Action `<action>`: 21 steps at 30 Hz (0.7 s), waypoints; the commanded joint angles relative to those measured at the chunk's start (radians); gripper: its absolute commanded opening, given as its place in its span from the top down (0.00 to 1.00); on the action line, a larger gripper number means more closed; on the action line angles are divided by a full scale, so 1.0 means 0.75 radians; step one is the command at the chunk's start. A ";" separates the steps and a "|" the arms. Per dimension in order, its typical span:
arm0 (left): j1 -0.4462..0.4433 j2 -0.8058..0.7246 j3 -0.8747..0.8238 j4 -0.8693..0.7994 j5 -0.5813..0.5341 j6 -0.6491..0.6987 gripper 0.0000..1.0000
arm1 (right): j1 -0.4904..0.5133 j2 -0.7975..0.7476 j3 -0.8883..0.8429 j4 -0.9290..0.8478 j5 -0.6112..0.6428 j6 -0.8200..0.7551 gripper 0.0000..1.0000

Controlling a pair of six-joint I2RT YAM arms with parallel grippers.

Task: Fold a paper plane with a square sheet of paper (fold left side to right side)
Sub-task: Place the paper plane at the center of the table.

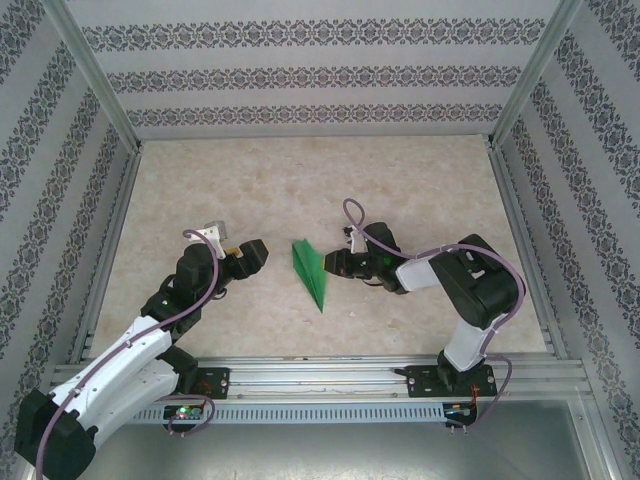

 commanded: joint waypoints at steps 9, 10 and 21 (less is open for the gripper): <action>0.023 0.088 0.006 0.038 0.083 -0.030 0.13 | -0.021 -0.129 -0.021 -0.126 0.084 -0.082 0.66; 0.024 0.096 0.006 0.043 0.087 -0.032 0.13 | -0.023 -0.155 -0.017 -0.166 0.092 -0.096 0.63; 0.046 0.092 -0.017 0.089 0.087 -0.035 0.12 | -0.015 -0.446 0.286 -1.196 0.250 -0.400 0.45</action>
